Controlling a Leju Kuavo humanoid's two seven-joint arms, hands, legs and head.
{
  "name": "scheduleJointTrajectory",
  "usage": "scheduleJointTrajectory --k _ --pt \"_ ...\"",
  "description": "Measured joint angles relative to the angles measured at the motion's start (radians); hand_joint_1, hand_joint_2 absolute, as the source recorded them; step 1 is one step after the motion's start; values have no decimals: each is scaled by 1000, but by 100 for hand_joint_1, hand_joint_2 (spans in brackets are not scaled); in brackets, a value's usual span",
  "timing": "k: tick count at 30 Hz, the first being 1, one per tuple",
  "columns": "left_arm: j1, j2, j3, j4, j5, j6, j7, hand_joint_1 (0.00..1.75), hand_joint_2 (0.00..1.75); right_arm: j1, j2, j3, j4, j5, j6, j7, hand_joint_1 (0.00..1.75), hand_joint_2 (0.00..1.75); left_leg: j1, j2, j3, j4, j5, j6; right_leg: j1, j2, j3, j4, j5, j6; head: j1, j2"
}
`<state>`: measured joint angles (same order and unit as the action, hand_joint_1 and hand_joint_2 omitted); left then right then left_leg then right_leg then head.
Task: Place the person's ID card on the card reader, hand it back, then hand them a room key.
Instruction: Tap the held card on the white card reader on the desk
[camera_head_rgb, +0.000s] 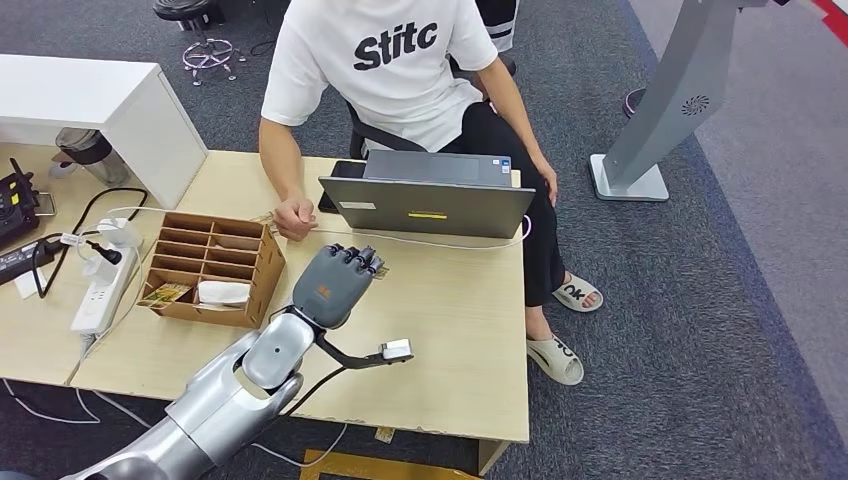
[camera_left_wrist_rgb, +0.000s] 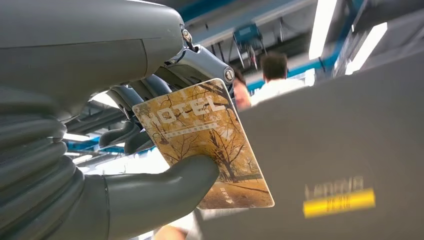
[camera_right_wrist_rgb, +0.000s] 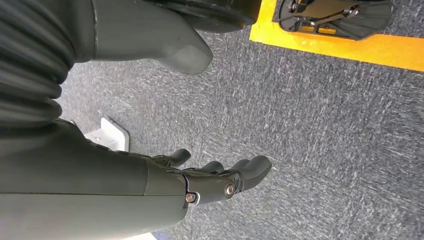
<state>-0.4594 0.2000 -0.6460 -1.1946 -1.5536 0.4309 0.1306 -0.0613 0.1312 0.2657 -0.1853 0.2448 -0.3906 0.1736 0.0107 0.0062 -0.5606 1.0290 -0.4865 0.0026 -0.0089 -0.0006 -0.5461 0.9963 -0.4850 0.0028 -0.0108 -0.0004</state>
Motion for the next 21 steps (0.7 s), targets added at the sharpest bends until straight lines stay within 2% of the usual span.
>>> scheduleJointTrajectory --k 7,13,21 --pt "4 8 0 82 0 -62 37 175 175 4 0 -13 1 3 0 1 0 175 0 0 0 0 0 0 0 0 0 0 0 0 0 0" --pt "5 19 -1 154 0 -49 114 175 175 4 0 -15 1 10 0 2 0 175 0 0 0 0 0 0 0 0 0 0 0 0 0 0" --pt "5 33 7 191 0 -45 137 175 175 5 0 -21 3 12 0 7 0 175 0 0 0 0 0 0 0 0 0 0 0 0 0 0"
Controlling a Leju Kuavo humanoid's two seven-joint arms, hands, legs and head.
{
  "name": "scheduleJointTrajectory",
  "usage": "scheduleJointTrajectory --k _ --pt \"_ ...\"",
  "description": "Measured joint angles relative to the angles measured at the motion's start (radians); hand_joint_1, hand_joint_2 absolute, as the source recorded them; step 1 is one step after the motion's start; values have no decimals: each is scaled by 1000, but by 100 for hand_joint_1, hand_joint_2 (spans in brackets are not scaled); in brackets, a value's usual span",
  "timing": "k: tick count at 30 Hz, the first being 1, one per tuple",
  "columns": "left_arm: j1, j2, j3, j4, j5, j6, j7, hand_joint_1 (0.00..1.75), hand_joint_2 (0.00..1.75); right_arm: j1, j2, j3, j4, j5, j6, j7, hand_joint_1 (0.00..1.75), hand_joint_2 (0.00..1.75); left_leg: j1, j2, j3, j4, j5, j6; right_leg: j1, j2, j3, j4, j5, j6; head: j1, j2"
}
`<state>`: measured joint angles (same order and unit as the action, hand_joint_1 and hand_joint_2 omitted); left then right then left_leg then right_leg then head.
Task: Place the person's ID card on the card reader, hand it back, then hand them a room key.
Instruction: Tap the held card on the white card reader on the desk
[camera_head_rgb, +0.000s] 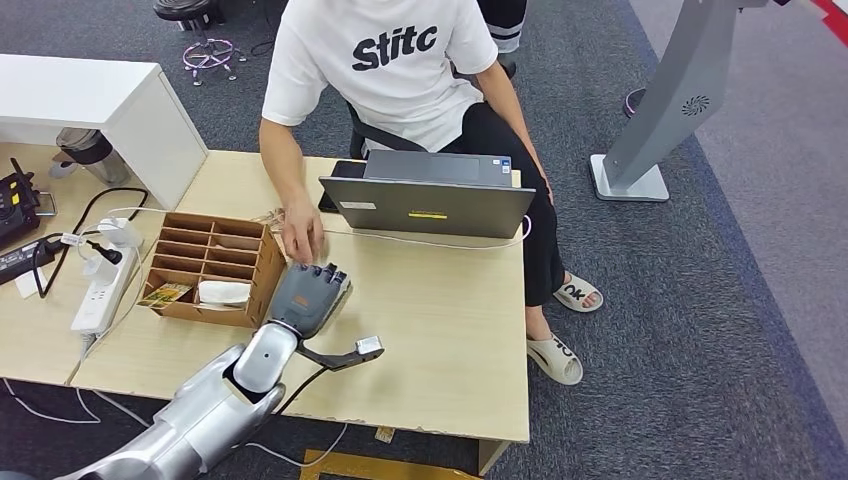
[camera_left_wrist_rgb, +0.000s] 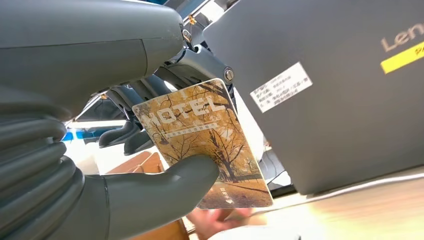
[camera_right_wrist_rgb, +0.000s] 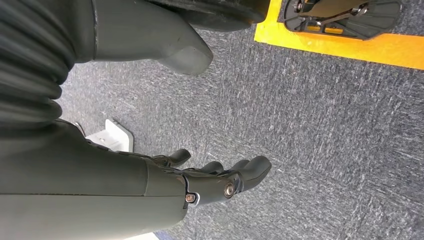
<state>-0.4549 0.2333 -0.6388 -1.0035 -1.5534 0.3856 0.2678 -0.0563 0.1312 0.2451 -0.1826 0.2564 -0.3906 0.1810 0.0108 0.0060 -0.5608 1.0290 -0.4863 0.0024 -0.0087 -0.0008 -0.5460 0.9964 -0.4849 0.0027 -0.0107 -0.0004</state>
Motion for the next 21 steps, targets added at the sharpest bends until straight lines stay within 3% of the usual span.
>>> scheduleJointTrajectory --k 13,21 --pt "0 11 39 15 0 -3 15 175 175 2 0 -2 2 6 -4 2 0 175 0 0 0 0 0 0 0 0 0 0 0 0 0 0" --pt "2 20 84 14 0 -68 66 175 175 5 0 -11 2 3 -11 2 0 175 0 0 0 0 0 0 0 0 0 0 0 0 0 0"
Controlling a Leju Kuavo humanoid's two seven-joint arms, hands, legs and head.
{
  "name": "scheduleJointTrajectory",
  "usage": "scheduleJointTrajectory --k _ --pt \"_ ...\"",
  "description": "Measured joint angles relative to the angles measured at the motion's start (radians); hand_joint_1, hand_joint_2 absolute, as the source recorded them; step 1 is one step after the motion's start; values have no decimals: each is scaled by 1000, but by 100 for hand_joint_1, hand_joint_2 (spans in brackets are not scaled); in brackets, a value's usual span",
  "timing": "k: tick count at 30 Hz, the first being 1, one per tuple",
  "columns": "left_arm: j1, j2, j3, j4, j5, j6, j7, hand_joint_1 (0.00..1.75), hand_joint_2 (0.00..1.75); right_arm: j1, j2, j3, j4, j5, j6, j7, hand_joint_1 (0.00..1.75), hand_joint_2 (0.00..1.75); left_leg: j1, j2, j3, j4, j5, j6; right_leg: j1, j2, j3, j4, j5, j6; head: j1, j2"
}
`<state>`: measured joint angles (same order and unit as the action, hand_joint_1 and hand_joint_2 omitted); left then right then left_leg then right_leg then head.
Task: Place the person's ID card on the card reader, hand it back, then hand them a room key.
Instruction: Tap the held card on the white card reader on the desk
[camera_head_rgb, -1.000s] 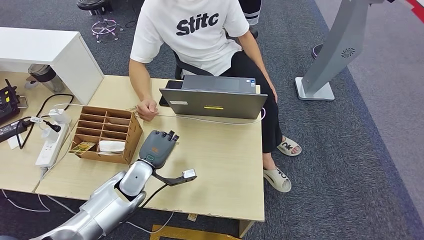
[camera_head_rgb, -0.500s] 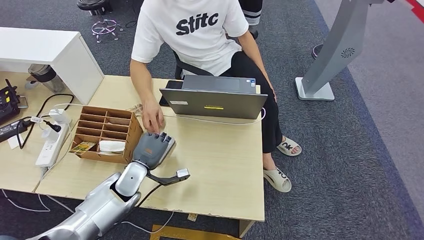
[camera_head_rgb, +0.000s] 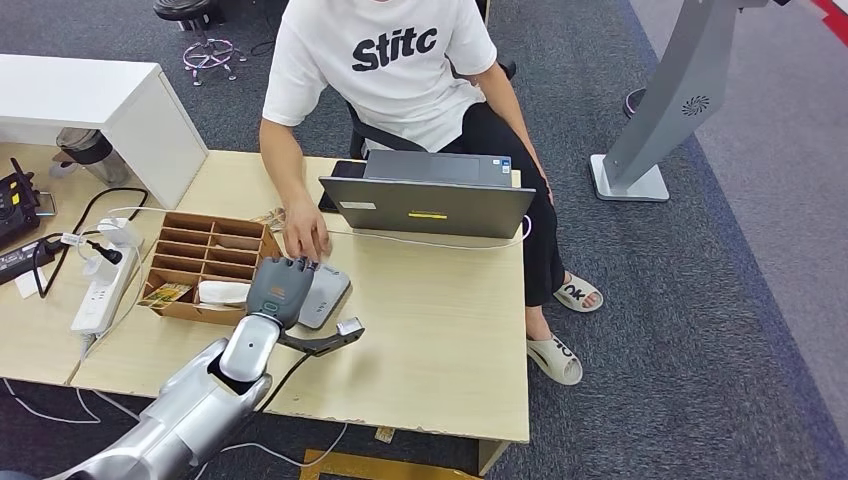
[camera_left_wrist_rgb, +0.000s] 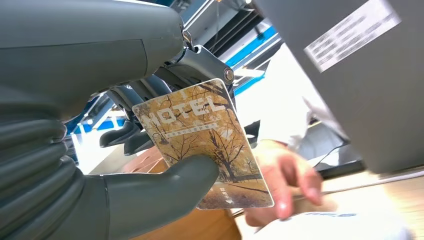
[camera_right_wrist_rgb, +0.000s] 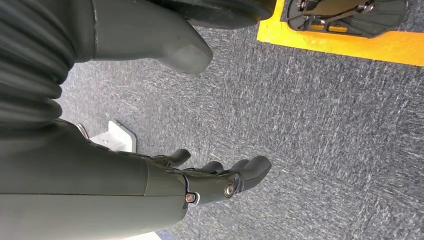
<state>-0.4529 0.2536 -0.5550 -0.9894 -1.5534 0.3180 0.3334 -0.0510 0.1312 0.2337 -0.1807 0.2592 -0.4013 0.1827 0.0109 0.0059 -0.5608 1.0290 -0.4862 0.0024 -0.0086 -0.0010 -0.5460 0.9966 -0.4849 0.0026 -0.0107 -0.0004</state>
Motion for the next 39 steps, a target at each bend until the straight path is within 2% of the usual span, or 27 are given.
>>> scheduleJointTrajectory --k 10,19,39 --pt "6 2 29 -2 0 -41 26 175 175 1 0 -9 0 -3 -4 3 0 175 0 0 0 0 0 0 0 0 0 0 0 0 0 0" --pt "25 -2 91 3 0 -46 21 175 175 1 0 -13 1 1 -5 8 0 175 0 0 0 0 0 0 0 0 0 0 0 0 0 0" --pt "55 -17 142 22 0 -4 -81 175 175 1 0 -14 3 24 7 8 0 175 0 0 0 0 0 0 0 0 0 0 0 0 0 0"
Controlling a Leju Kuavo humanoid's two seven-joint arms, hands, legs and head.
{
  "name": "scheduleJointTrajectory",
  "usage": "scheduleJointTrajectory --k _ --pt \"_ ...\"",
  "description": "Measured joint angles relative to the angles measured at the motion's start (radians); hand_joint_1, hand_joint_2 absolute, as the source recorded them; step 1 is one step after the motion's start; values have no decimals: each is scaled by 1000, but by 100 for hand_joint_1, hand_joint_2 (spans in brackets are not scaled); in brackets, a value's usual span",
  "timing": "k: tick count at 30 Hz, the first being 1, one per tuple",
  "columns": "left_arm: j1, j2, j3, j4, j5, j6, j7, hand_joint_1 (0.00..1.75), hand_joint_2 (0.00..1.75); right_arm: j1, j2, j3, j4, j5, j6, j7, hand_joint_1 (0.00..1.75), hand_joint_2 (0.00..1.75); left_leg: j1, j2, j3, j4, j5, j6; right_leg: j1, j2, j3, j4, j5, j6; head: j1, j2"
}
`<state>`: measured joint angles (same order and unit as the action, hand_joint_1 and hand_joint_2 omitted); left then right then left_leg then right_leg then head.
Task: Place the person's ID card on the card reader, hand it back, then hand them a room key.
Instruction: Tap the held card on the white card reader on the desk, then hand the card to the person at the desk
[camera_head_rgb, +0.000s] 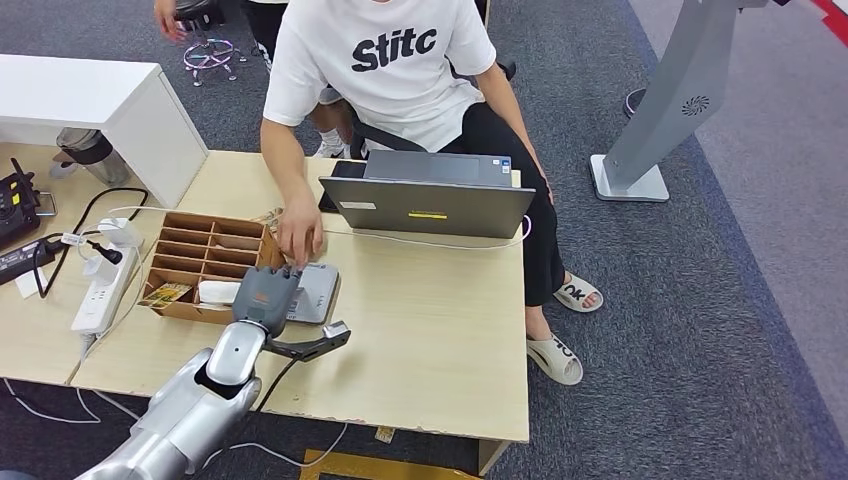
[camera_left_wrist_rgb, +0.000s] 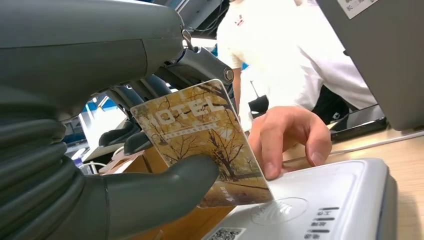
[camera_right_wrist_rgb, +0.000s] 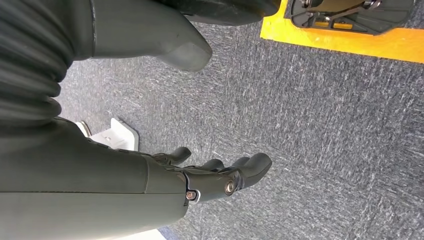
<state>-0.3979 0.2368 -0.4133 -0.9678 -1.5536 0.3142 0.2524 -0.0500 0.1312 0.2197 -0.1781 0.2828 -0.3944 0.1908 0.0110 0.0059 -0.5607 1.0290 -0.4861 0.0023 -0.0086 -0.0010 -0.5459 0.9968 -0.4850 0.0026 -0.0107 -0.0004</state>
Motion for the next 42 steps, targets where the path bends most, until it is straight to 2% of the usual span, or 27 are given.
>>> scheduleJointTrajectory --k 30,36,42 --pt "8 8 0 1 0 37 -27 175 175 -1 0 0 0 18 11 1 0 175 0 0 0 0 0 0 0 0 0 0 0 0 0 0" --pt "8 10 7 1 2 118 -46 175 175 -2 0 0 0 29 17 4 0 175 0 0 0 0 0 0 0 0 0 0 0 0 0 0" --pt "-3 13 57 -6 26 214 -79 175 175 -3 0 0 0 39 19 5 0 175 0 0 0 0 0 0 0 0 0 0 0 0 0 0"
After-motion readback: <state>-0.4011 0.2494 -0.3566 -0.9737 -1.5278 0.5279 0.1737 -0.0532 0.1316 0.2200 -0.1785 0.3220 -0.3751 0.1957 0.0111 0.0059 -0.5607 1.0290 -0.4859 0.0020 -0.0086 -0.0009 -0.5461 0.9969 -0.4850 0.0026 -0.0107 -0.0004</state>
